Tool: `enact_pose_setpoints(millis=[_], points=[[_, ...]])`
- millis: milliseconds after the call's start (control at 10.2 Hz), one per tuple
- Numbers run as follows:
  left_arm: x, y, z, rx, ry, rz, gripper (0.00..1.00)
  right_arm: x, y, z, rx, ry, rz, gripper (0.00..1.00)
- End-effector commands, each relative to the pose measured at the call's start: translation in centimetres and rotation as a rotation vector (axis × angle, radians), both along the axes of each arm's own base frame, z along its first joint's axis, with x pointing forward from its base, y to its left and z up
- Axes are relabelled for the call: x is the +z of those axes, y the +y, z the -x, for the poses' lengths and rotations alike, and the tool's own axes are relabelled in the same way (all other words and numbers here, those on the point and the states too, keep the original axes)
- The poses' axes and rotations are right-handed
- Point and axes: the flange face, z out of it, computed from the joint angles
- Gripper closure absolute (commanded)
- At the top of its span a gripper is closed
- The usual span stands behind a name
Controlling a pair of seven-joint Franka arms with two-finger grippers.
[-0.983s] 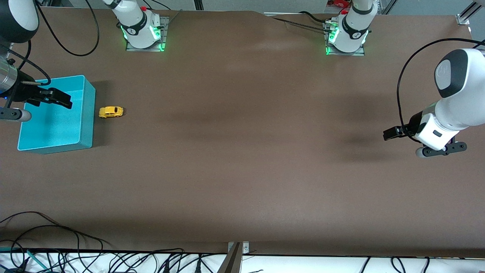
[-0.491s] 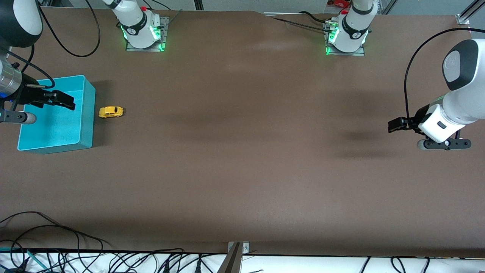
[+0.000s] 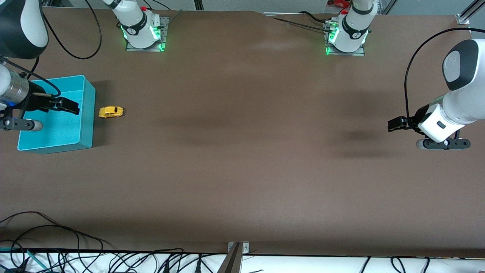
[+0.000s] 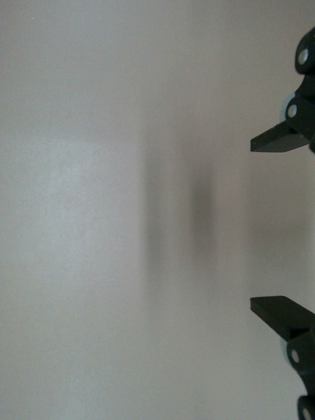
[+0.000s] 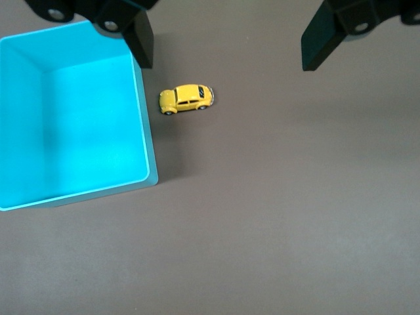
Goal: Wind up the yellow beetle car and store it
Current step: 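Reach the right gripper down to the car beside the box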
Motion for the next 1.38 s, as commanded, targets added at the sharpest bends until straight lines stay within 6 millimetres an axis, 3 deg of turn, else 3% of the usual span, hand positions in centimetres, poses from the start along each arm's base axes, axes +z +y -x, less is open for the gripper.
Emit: enact_pose_setpoints(millis=[0,393,885,1081,1278], points=[[0.4,0.5,0.4,-0.021,0.01,-0.013,0.03,-1.7,-0.1,-0.7,-0.021,-0.017,0.02,0.0],[0.4,0.9,0.5,-0.038,0.012,-0.011,0.03,-6.6,0.7,-0.7,-0.084,-0.071,0.02,0.0],[0.4,1.0,0.5,-0.038,0.01,-0.01,0.03,-16.0,1.0,1.9,-0.121,-0.064,0.013,0.0],[0.3,1.0,0.4,-0.038,0.012,-0.01,0.03,-17.4,0.3,2.3,-0.161,-0.055,0.01,0.0],[0.4,0.9,0.5,-0.039,0.012,-0.01,0.03,-18.6,-0.4,2.8,-0.363,-0.054,0.029,0.0]])
